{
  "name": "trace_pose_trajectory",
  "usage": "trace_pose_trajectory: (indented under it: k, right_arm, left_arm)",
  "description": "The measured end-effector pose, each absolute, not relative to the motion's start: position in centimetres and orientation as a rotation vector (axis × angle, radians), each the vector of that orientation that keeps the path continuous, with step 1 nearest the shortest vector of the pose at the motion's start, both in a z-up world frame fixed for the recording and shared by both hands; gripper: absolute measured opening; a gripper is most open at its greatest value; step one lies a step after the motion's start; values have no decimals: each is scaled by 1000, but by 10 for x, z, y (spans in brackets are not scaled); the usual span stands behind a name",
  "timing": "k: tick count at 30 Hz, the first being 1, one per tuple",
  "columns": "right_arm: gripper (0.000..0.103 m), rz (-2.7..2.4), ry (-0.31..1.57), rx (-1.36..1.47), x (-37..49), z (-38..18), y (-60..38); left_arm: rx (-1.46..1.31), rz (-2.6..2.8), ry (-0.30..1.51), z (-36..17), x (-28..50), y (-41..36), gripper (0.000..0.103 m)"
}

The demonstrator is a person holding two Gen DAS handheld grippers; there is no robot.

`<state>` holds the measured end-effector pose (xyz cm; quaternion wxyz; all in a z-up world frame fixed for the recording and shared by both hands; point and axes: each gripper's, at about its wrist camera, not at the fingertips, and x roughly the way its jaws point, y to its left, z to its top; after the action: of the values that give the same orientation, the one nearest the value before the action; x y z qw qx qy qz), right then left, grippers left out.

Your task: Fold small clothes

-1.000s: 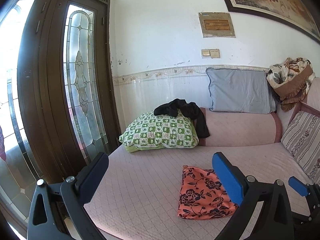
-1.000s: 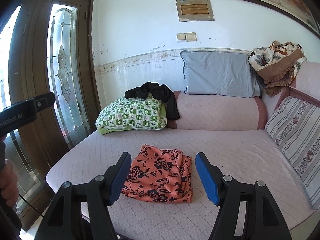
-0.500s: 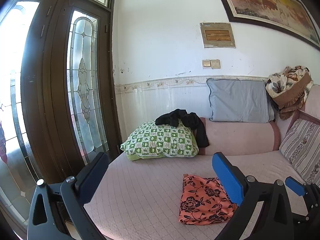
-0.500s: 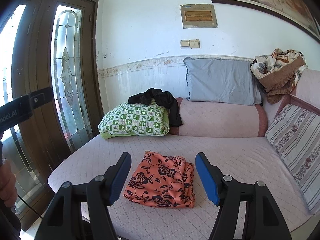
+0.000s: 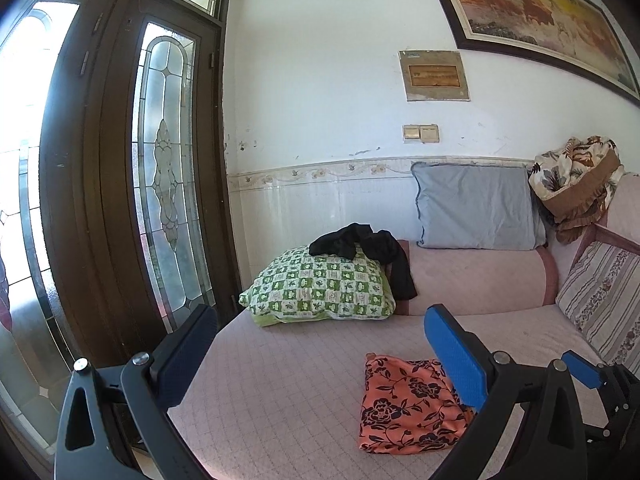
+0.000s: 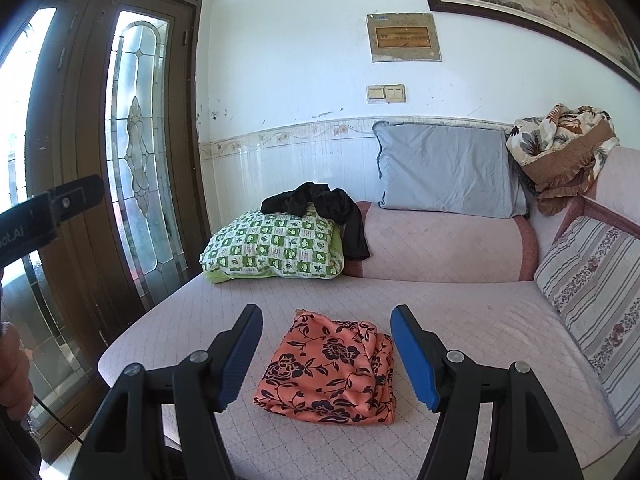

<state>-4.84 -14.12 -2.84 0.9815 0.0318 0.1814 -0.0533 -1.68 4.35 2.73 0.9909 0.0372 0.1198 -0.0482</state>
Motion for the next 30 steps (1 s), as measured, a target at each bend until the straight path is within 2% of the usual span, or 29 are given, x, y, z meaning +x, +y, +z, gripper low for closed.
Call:
trace_pose_trajectory:
  k: [30]
  right_arm:
    - [70, -179, 451, 72, -6, -54, -147]
  left_arm:
    - [59, -171, 297, 2, 24, 42, 103]
